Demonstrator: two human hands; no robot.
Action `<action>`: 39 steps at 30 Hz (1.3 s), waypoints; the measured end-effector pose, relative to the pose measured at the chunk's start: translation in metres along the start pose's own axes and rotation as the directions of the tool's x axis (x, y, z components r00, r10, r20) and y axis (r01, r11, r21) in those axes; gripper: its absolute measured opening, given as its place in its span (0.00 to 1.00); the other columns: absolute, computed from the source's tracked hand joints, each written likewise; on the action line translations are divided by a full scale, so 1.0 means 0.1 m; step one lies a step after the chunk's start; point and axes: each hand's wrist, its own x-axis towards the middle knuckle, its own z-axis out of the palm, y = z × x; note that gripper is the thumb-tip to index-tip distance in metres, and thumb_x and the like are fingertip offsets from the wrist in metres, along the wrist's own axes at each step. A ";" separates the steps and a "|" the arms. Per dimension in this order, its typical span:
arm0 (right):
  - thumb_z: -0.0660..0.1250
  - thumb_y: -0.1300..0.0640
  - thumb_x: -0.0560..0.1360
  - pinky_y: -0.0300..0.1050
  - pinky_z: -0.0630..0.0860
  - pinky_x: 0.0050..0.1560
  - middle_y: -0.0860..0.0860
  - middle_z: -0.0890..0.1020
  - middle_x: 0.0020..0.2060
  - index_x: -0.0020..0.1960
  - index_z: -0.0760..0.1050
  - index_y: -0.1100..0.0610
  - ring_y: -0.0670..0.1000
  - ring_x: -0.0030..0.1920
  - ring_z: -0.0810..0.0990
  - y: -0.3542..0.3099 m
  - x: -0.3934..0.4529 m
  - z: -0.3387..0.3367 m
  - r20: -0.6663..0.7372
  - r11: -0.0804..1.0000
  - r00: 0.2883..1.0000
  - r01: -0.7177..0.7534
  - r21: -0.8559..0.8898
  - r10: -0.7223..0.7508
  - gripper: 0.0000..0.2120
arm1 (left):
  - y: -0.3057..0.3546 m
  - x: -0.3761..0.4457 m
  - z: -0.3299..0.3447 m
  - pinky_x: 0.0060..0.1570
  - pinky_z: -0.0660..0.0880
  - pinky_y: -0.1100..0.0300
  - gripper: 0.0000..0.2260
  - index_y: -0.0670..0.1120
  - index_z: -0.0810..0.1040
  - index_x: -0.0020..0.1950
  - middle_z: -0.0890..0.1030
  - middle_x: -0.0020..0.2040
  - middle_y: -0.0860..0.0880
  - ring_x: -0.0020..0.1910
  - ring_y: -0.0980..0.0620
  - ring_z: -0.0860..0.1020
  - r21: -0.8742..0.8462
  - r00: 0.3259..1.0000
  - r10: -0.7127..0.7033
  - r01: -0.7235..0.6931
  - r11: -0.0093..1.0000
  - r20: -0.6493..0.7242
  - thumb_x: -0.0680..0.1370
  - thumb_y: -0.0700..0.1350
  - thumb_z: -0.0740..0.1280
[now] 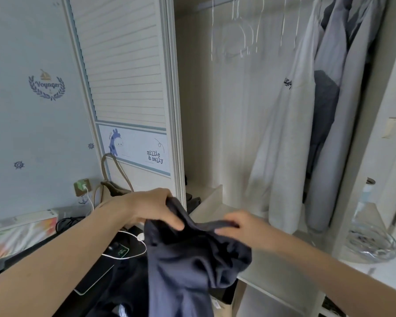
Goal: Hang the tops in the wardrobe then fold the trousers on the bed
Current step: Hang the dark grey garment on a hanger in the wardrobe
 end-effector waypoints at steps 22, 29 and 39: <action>0.67 0.51 0.76 0.40 0.68 0.34 0.49 0.72 0.30 0.34 0.69 0.56 0.47 0.32 0.71 0.54 1.43 -0.55 0.082 0.997 0.996 0.033 0.068 -0.038 0.15 | 0.79 1.47 -0.39 0.53 0.80 0.48 0.14 0.37 0.78 0.62 0.82 0.58 0.37 0.56 0.38 0.81 -0.440 1.000 0.012 -0.002 0.898 0.020 0.80 0.43 0.65; 0.71 0.48 0.71 0.32 0.67 0.33 0.43 0.77 0.33 0.38 0.72 0.46 0.41 0.32 0.73 0.91 1.86 -1.10 -0.188 0.998 0.982 0.017 0.059 -0.005 0.09 | 0.89 2.07 -0.64 0.33 0.79 0.59 0.04 0.38 0.77 0.43 0.79 0.37 0.44 0.34 0.48 0.79 0.054 0.940 0.072 -0.057 0.997 -0.334 0.74 0.37 0.70; 0.68 0.53 0.75 0.30 0.68 0.35 0.44 0.77 0.31 0.45 0.82 0.58 0.39 0.32 0.73 0.98 1.89 -1.83 -0.043 0.991 0.998 0.033 -0.128 -0.039 0.08 | 1.15 2.82 -1.12 0.33 0.79 0.58 0.04 0.36 0.78 0.48 0.80 0.41 0.39 0.38 0.44 0.78 -0.704 0.964 0.023 -0.209 0.679 -0.265 0.78 0.34 0.64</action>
